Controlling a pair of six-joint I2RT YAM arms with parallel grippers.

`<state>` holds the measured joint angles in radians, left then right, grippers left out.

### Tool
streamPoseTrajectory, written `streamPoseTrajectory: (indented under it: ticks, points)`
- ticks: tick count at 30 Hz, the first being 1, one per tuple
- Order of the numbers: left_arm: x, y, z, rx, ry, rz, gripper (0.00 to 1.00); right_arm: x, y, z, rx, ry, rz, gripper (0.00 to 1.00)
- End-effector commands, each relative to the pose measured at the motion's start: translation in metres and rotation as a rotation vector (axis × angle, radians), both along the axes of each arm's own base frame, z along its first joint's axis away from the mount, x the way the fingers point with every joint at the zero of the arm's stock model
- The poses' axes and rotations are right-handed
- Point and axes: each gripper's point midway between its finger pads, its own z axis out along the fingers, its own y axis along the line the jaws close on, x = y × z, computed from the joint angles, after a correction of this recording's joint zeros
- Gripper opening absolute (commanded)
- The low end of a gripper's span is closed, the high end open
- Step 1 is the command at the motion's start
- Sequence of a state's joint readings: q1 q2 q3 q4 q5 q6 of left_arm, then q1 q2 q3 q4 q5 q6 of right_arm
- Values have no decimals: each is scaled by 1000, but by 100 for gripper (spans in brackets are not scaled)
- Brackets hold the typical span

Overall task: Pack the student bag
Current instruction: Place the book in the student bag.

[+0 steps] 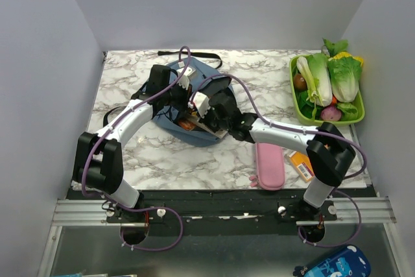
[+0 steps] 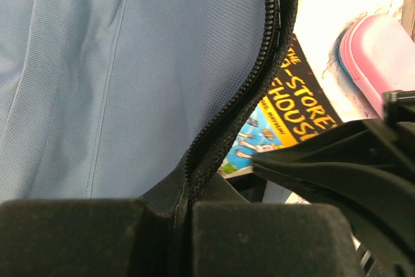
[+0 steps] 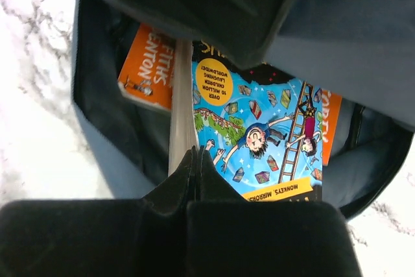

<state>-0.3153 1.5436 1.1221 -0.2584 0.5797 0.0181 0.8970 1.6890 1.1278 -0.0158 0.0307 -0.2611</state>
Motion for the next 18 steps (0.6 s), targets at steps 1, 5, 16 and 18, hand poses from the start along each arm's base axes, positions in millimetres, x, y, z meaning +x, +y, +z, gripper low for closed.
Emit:
streamPoseTrajectory:
  ticks: [1, 5, 16, 18]
  points:
    - [-5, -11, 29, -58, -38, -54, 0, 23, 19, 6, -27, -125, -3, 1]
    - [-6, -11, 26, -56, -31, -56, 0, 48, 3, 12, 11, -151, -256, 34]
    - [-7, -10, 17, -46, -18, -58, 0, 9, -55, 60, 365, 50, -491, 37]
    - [-7, -10, 18, -48, -20, -58, 0, 14, -76, 44, 368, 83, -591, 18]
